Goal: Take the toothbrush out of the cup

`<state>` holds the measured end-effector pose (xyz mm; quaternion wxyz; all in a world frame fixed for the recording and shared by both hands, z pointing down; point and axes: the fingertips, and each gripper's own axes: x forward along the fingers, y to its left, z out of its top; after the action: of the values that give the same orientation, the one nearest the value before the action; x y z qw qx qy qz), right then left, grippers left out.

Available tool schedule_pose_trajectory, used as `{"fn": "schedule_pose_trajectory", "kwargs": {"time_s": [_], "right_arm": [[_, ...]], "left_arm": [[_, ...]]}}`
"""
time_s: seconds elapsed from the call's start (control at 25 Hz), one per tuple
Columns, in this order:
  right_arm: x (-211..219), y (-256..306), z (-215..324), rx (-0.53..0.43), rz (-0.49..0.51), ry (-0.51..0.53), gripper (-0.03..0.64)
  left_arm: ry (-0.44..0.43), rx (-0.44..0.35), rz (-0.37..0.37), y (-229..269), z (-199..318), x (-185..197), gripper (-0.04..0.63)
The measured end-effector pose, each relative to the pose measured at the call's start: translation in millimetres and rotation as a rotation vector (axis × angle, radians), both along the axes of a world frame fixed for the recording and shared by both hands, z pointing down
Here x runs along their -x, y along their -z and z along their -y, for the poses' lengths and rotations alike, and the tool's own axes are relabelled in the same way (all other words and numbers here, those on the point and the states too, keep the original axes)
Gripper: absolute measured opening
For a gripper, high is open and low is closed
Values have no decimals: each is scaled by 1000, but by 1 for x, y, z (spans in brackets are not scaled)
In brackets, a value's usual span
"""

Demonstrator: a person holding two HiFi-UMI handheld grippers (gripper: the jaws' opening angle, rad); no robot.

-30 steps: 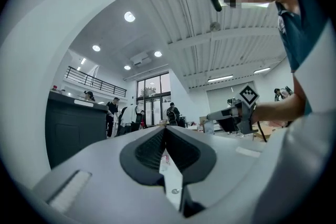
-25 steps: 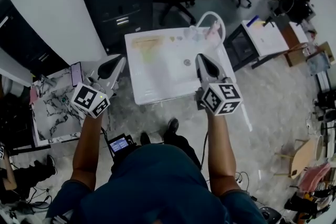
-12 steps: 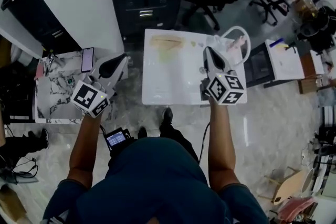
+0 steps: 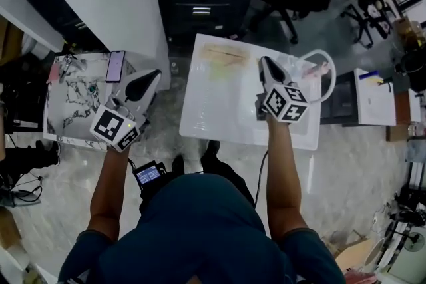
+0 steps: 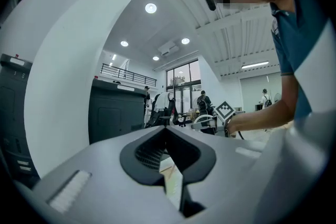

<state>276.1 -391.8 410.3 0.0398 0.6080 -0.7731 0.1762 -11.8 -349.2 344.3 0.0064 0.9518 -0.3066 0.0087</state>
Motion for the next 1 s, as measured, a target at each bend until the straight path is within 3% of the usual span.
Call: {"fn": "schedule_pose_trajectory", "kwargs": {"time_s": [0.72, 1.0], "right_arm": [[-12, -144, 78, 233, 51, 64, 131], [-9, -188, 92, 321, 55, 69, 135]], "left_arm": [[116, 116, 40, -58, 24, 4, 0], [143, 153, 49, -73, 26, 9, 0]]}}
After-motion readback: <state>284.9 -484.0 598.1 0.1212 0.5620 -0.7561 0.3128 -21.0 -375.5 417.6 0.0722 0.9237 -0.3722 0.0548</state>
